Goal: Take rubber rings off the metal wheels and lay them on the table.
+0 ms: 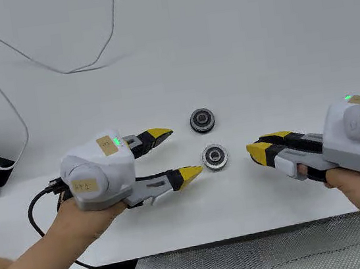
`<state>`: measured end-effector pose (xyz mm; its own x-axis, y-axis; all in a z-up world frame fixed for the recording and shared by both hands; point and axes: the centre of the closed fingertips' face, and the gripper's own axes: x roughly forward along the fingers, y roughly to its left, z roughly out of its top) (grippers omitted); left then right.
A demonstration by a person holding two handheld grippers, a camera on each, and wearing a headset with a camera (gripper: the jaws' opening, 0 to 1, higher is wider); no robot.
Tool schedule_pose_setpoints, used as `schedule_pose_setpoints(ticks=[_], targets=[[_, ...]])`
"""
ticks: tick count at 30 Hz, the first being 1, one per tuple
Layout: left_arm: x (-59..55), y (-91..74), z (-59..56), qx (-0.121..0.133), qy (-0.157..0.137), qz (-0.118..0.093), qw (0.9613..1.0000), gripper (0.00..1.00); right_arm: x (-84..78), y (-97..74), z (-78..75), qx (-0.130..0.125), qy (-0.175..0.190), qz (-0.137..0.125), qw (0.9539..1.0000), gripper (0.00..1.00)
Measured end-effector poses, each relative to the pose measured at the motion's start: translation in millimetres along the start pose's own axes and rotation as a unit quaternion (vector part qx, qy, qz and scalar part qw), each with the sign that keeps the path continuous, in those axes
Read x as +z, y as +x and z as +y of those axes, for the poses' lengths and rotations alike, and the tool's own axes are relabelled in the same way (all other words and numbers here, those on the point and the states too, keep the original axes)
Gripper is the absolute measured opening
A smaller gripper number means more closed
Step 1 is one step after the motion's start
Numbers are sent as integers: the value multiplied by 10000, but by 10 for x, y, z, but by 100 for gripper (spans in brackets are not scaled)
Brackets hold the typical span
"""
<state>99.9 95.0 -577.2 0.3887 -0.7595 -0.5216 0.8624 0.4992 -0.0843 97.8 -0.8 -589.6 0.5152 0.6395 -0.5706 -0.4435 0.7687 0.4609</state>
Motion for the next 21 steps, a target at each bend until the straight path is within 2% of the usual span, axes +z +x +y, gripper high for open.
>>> schedule_pose_setpoints(ticks=[7, 21], targets=[[95, 84, 69, 64, 71, -58, 9999, 43, 104, 131, 86, 139, 47, -91, 9999, 18], [176, 303, 181, 108, 151, -38, 9998, 31, 193, 342, 171, 285, -45, -102, 9995, 16]])
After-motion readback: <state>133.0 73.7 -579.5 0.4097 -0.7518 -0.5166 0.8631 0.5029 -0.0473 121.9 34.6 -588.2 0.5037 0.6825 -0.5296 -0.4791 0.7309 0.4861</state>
